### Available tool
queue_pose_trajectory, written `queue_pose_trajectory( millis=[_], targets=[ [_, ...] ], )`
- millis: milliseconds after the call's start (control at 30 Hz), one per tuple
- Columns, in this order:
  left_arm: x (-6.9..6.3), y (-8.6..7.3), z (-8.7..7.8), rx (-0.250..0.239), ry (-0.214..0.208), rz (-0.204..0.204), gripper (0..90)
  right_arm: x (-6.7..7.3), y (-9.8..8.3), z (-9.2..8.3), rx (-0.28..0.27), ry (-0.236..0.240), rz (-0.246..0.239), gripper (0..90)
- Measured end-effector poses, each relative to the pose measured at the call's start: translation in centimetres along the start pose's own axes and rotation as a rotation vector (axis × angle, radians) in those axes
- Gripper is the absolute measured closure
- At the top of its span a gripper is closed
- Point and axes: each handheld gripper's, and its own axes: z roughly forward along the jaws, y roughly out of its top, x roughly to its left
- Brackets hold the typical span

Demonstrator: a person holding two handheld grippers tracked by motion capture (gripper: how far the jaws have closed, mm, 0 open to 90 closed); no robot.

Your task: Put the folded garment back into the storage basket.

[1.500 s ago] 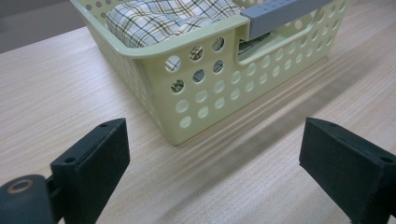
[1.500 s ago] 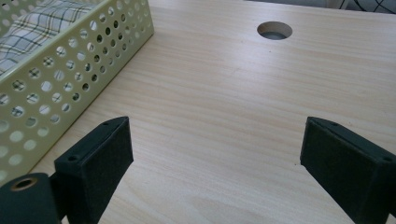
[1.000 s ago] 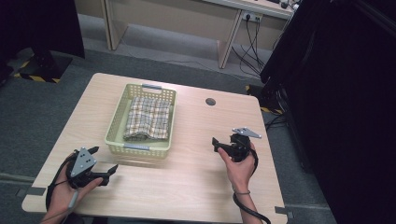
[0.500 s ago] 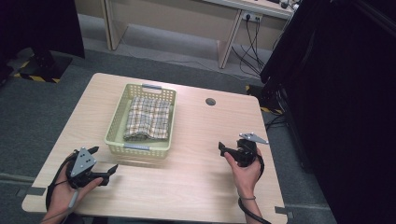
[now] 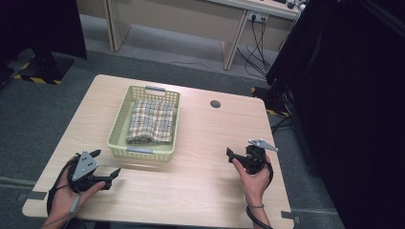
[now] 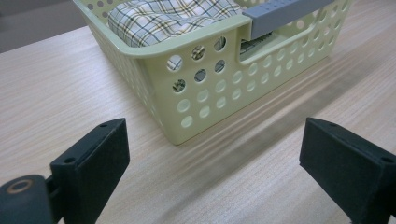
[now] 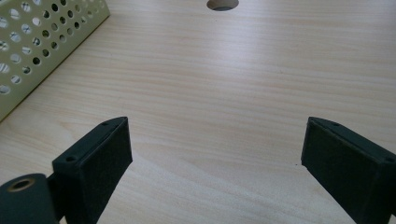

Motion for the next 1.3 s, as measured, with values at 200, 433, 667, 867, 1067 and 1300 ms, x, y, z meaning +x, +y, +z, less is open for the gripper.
queue_pose_trajectory(
  millis=[200,433,667,867,1067,1300],
  targets=[
    [0.0,0.0,0.0,0.0,0.0,0.001,7.9,-0.3,-0.4,-0.2,-0.004,-0.006,0.005,9.2],
    [0.0,0.0,0.0,0.002,0.001,0.001,7.9,-0.7,-0.9,-0.3,-0.004,-0.011,0.02,9.0],
    [0.0,0.0,0.0,0.003,0.002,0.002,7.9,-1.2,-1.2,-0.5,-0.003,-0.02,0.024,8.7],
    [0.0,0.0,0.0,0.003,0.003,0.002,7.9,-1.6,-1.2,-0.7,-0.004,-0.027,0.027,8.6],
    [0.0,0.0,0.0,0.005,0.005,0.003,7.9,-2.0,-1.4,-0.7,-0.003,-0.034,0.032,8.5],
    [0.0,0.0,0.0,0.004,0.004,0.001,7.9,-2.6,-1.7,-0.8,-0.003,-0.045,0.041,8.5]
  ],
)
